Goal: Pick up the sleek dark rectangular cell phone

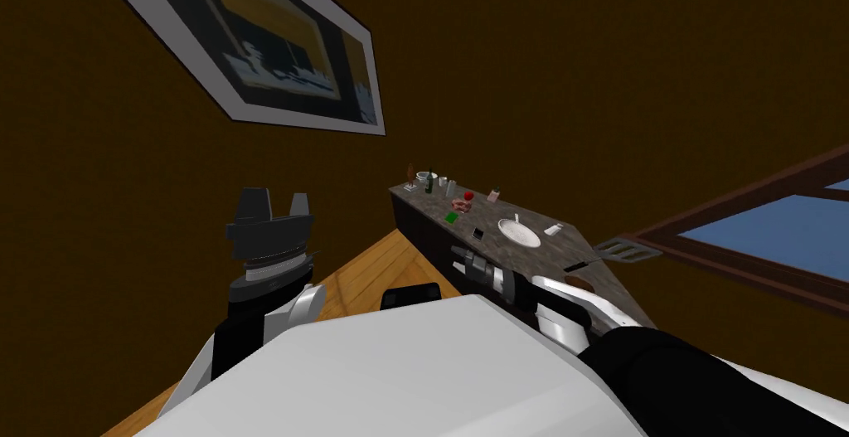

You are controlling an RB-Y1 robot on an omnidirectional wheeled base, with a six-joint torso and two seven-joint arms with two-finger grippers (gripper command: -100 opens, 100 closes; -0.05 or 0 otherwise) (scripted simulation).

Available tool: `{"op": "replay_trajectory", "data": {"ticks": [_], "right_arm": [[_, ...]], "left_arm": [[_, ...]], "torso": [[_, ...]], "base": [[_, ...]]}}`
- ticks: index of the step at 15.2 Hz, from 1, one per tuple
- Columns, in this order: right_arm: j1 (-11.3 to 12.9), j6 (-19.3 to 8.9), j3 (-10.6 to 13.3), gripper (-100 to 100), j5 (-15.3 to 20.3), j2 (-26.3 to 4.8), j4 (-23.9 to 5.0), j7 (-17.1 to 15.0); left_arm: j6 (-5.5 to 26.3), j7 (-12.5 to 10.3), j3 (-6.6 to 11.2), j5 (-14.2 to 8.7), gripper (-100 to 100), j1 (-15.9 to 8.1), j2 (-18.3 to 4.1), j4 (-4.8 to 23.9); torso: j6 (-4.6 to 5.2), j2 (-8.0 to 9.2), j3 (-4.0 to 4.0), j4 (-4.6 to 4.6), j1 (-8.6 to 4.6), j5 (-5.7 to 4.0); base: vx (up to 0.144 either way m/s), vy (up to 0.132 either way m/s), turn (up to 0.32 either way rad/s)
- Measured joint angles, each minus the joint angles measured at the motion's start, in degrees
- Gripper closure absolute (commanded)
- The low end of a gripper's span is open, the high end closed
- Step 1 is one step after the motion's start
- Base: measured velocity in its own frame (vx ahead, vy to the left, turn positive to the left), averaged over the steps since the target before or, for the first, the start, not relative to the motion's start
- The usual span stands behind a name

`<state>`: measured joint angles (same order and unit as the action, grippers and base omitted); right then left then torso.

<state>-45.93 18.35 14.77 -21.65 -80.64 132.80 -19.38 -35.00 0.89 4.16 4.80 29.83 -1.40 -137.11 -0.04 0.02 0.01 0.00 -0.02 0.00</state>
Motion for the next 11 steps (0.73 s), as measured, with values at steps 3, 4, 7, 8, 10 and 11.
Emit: {"op": "replay_trajectory", "data": {"ticks": [3, 4, 7, 8, 10, 11], "right_arm": [[-0.84, -0.99, 0.16, -100, -0.85, -3.30, 0.37, -1.01], [-0.98, -1.30, 0.51, -100, -1.27, -4.68, 0.12, -1.75], [-2.11, -2.27, 1.37, -100, -2.21, -8.27, -0.15, -3.27], [-2.31, -2.55, 1.39, -100, -2.49, -9.53, -0.17, -3.71], [-3.17, -2.76, 1.44, -100, -3.07, -11.85, -0.46, -4.43], [-3.77, -3.04, 1.34, -100, -3.60, -13.23, -0.49, -5.02]], "left_arm": [[0.00, 0.00, 0.00, 0.00, 0, 0.00, 0.00, 0.00], [0.00, 0.00, 0.00, 0.00, 0, 0.00, 0.00, 0.00], [0.00, 0.00, 0.00, 0.00, 0, 0.00, 0.00, 0.00], [0.00, 0.00, 0.01, 0.00, 0, 0.01, 0.00, 0.00], [0.00, 0.00, 0.00, 0.00, 0, 0.00, 0.00, 0.00], [0.00, 0.00, 0.00, 0.00, 0, 0.00, 0.00, 0.00]], "torso": [[0.00, 0.00, 0.00, 0.00, -0.01, 0.00], [0.01, -0.01, 0.00, 0.00, -0.02, -0.01], [0.00, -0.02, -0.01, 0.00, -0.05, -0.01], [0.04, -0.03, -0.01, 0.00, -0.06, -0.01], [-0.01, -0.04, -0.02, -0.01, -0.05, -0.01], [0.00, -0.05, -0.03, -0.01, -0.06, -0.01]], "base": [[-0.008, -0.001, 0.101], [-0.008, -0.004, 0.107], [-0.006, -0.009, 0.190], [-0.001, -0.009, -0.012], [0.000, -0.010, 0.223], [0.001, -0.015, 0.092]]}}
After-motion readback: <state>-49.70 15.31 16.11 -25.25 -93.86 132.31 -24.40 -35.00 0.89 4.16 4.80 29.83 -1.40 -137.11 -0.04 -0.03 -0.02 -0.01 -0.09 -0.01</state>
